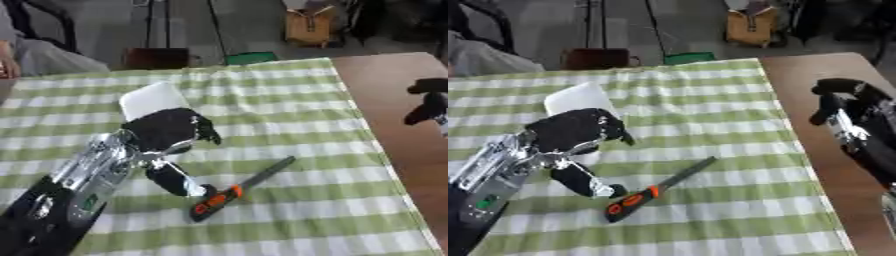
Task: Pick up objects on the table and place them in the box.
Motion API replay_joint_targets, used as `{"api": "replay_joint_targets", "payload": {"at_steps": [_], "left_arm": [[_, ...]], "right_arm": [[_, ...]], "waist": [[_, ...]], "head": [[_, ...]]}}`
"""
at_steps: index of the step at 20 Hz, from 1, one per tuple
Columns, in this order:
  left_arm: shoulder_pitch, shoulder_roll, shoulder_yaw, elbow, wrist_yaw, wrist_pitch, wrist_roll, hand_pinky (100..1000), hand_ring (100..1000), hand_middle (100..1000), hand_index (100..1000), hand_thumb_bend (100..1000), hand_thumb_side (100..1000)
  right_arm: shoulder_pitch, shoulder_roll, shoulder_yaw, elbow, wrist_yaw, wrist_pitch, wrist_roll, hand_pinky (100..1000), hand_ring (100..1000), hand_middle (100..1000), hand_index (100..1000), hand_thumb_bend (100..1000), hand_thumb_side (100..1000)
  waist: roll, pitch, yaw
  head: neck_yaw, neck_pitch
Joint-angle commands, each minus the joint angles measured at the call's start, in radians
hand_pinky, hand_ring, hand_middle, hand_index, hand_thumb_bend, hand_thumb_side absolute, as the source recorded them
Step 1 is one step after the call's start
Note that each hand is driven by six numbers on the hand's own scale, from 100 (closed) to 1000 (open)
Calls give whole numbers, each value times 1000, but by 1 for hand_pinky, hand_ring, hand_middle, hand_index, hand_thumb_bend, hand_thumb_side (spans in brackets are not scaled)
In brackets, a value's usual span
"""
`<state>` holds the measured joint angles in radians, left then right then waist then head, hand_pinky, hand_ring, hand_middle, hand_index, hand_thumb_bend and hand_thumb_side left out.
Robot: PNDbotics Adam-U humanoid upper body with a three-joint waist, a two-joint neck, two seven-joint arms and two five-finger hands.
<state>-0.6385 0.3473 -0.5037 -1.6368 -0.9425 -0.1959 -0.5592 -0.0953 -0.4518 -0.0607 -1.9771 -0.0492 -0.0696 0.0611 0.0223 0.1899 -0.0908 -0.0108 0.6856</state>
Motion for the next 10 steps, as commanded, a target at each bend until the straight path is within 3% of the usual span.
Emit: {"api": "replay_joint_targets", "payload": {"at_steps": [1,10], "left_arm": [[-22,-4,-4,-2,0,-14,-27,920,812,641,807,570,590],[-14,-17,-31,61,-71,-57,-60,962,801,619,785,581,604]], "right_arm": [[-4,-15,-4,-23,-1,-1,3,548,521,699,780,246,583],[-4,-15,-4,-23,-1,-1,4,548,521,700,780,245,583]], "waist": [[-5,-18,-1],[-4,-18,-3]], "head": [[0,1],[1,1]]}}
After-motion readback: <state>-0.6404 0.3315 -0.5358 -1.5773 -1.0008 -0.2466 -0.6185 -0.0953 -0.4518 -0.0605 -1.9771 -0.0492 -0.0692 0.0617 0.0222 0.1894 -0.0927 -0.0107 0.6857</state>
